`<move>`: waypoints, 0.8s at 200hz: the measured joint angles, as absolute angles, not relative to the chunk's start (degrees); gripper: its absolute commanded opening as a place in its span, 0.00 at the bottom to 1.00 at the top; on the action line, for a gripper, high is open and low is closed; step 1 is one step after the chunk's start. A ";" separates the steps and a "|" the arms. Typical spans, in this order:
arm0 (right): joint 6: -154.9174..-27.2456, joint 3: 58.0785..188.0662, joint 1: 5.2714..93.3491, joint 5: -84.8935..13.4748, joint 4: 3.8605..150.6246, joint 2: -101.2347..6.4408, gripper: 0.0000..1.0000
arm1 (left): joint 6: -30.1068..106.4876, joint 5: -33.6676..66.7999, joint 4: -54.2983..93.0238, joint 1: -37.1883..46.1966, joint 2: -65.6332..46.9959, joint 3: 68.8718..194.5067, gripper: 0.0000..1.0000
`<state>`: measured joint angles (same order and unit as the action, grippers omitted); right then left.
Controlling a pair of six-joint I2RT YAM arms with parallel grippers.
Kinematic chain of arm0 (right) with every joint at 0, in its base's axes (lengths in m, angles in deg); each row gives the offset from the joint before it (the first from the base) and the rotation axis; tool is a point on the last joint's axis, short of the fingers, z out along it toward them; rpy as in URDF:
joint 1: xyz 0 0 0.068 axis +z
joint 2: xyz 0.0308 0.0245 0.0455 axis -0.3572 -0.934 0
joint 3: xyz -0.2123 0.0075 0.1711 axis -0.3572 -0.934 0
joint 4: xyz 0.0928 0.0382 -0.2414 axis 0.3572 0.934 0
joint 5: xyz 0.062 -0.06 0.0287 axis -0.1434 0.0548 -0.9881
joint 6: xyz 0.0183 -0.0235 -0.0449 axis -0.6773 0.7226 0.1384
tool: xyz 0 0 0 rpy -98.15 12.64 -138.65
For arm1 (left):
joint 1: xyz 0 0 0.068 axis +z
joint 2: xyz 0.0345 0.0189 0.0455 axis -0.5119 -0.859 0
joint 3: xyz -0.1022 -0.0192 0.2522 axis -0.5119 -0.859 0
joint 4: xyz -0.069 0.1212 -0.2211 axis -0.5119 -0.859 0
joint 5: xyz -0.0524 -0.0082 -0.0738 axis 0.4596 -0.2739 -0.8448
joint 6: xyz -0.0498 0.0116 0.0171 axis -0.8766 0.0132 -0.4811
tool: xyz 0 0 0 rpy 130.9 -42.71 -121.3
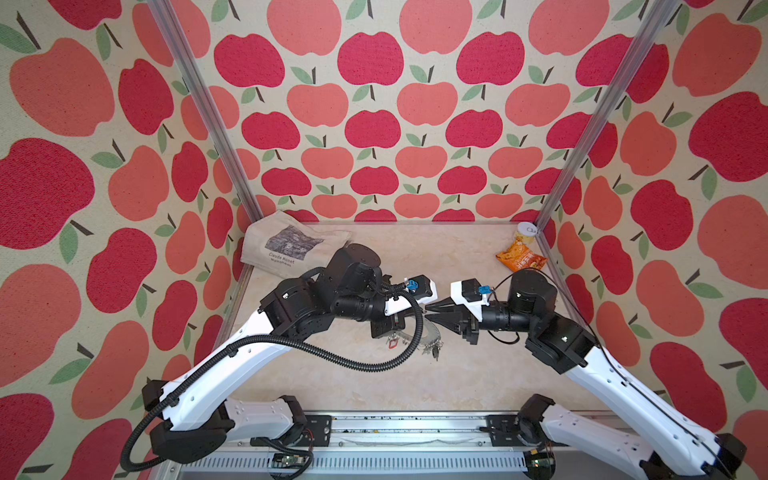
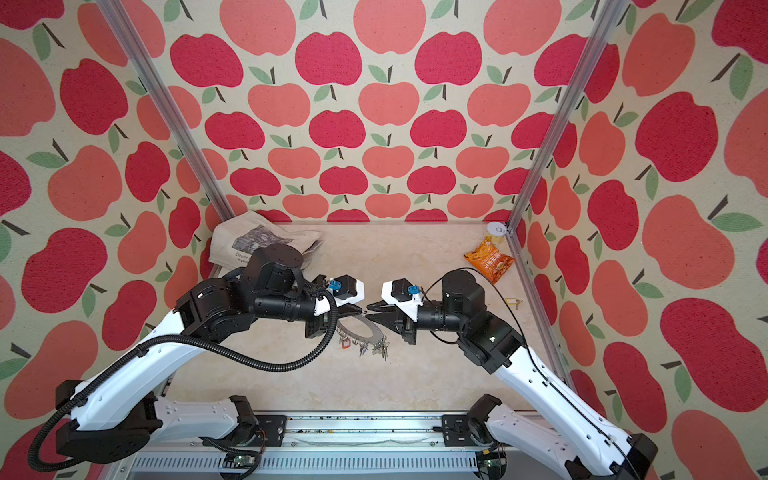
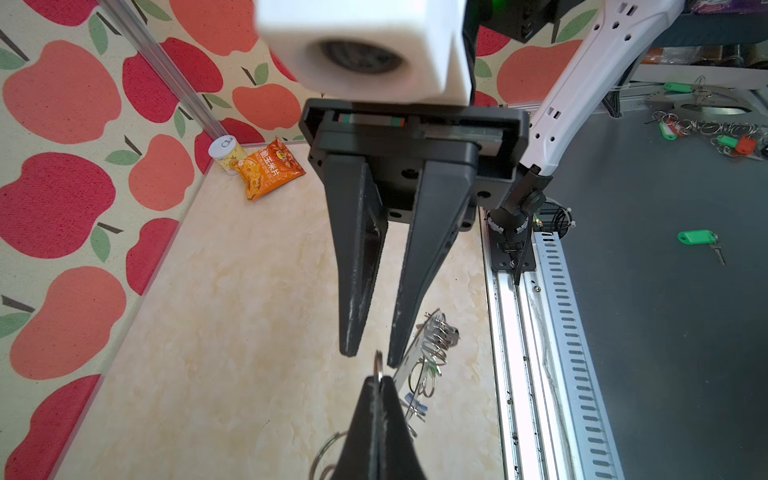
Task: Put the keys on the keyring
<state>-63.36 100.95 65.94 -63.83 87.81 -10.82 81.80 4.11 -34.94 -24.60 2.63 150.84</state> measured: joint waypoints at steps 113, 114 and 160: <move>-64.93 100.95 66.42 -65.78 84.70 -11.80 0.12 | 81.95 4.09 -35.49 -24.60 2.65 150.84 0.00; -64.93 100.95 66.44 -65.78 84.64 -11.80 0.12 | 81.95 4.11 -35.49 -24.60 2.65 150.84 0.00; -65.83 100.15 66.79 -66.23 82.98 -11.54 0.00 | 81.87 4.48 -35.20 -24.54 2.76 150.86 0.00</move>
<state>-65.83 100.15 66.79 -66.23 82.98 -11.54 81.87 4.48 -35.20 -24.54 2.76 150.86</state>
